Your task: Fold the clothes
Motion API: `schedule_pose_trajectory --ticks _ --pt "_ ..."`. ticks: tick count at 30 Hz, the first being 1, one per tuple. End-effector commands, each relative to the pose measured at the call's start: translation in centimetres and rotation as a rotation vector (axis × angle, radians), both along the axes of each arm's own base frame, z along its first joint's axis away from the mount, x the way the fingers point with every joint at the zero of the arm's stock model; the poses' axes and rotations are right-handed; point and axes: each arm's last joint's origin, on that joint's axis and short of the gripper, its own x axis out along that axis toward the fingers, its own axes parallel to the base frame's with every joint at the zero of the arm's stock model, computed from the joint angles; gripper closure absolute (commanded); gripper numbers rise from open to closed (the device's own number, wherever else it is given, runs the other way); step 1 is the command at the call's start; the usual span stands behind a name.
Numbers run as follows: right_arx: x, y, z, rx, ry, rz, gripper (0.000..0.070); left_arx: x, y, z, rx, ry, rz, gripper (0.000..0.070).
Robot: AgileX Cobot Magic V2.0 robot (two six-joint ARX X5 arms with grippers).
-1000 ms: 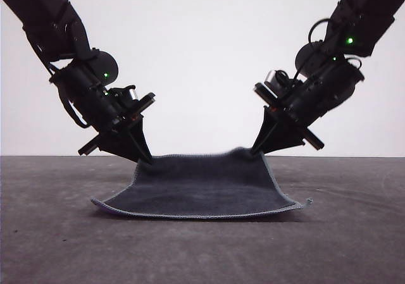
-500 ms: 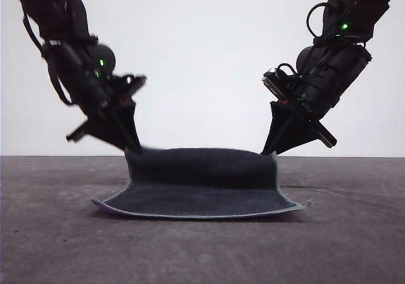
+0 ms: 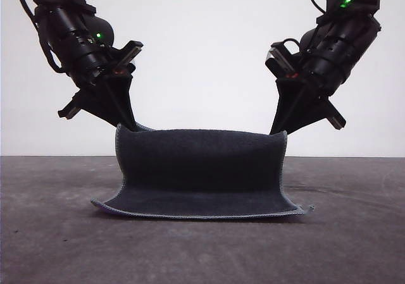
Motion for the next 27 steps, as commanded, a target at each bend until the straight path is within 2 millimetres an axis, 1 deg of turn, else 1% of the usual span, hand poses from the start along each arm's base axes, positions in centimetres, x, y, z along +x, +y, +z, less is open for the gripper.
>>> schedule_pose_trajectory --ticks 1,9,22,24,25,26,27 --pt "0.2 0.2 0.2 -0.002 -0.015 0.021 0.07 0.2 -0.4 0.2 0.008 -0.017 -0.029 0.0696" --pt "-0.4 0.4 0.1 -0.028 0.028 0.045 0.07 -0.4 -0.6 0.0 0.072 0.021 -0.04 0.0697" --pt "-1.0 1.0 0.1 -0.038 0.071 0.063 0.07 -0.8 -0.5 0.0 0.093 0.052 -0.043 0.0695" --pt "-1.1 1.0 0.1 -0.039 0.08 0.064 0.0684 -0.8 -0.5 0.0 0.094 0.057 -0.042 0.0655" --pt "-1.1 0.9 0.1 -0.041 0.085 0.064 0.0655 -0.8 -0.4 0.0 0.094 0.059 -0.041 0.0607" --pt "-1.2 0.9 0.1 -0.042 0.09 0.064 0.0584 -0.8 -0.4 0.0 0.094 0.06 -0.039 0.0542" --pt "-1.2 0.9 0.1 -0.044 0.096 0.064 0.0499 -0.8 -0.4 0.0 0.094 0.06 -0.037 0.047"
